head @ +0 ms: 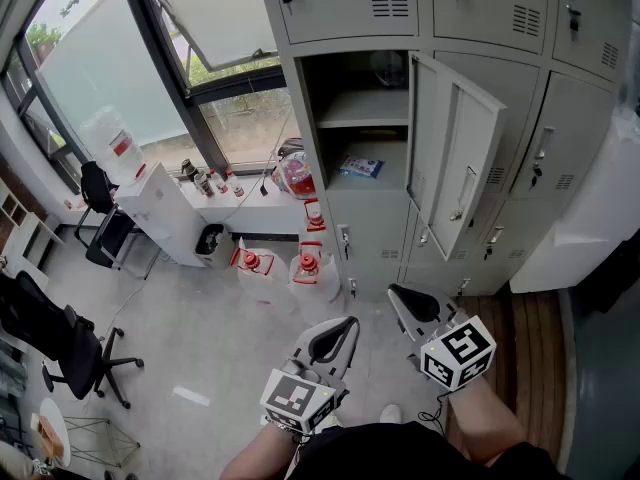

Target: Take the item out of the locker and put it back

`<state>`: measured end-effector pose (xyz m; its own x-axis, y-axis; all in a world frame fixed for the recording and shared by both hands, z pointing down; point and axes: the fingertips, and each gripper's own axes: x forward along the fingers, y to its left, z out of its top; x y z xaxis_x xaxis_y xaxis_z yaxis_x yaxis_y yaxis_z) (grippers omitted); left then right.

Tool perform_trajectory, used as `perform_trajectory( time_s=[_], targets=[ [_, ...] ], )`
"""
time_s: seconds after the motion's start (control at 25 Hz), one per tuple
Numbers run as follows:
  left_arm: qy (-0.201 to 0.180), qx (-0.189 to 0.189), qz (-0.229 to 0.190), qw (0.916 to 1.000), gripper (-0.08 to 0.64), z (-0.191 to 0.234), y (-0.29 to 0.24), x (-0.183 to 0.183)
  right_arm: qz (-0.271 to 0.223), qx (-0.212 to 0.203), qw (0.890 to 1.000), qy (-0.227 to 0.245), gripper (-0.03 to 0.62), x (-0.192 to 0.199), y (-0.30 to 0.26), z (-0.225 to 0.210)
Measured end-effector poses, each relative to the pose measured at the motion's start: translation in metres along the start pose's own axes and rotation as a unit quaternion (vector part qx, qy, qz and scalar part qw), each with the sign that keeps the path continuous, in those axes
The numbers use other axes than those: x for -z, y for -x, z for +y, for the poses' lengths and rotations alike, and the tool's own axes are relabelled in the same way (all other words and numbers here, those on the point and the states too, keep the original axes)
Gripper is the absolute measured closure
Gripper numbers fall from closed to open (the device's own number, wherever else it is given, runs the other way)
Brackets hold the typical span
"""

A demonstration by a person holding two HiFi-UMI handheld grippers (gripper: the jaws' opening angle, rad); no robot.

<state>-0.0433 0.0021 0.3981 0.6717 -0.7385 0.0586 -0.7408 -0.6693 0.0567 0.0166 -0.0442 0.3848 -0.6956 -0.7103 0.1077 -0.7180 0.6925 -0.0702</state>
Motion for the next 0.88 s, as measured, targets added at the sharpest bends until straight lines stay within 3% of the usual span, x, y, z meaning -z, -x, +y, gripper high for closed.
perform_trajectory(
  time_s=[0.88],
  targets=[
    [-0.013, -0.026, -0.001, 0.9996, 0.545, -0.010, -0.014, -0.005, -0.014, -0.014, 1.000, 0.024, 0.540, -0.009, 0.008, -0.018]
  ],
)
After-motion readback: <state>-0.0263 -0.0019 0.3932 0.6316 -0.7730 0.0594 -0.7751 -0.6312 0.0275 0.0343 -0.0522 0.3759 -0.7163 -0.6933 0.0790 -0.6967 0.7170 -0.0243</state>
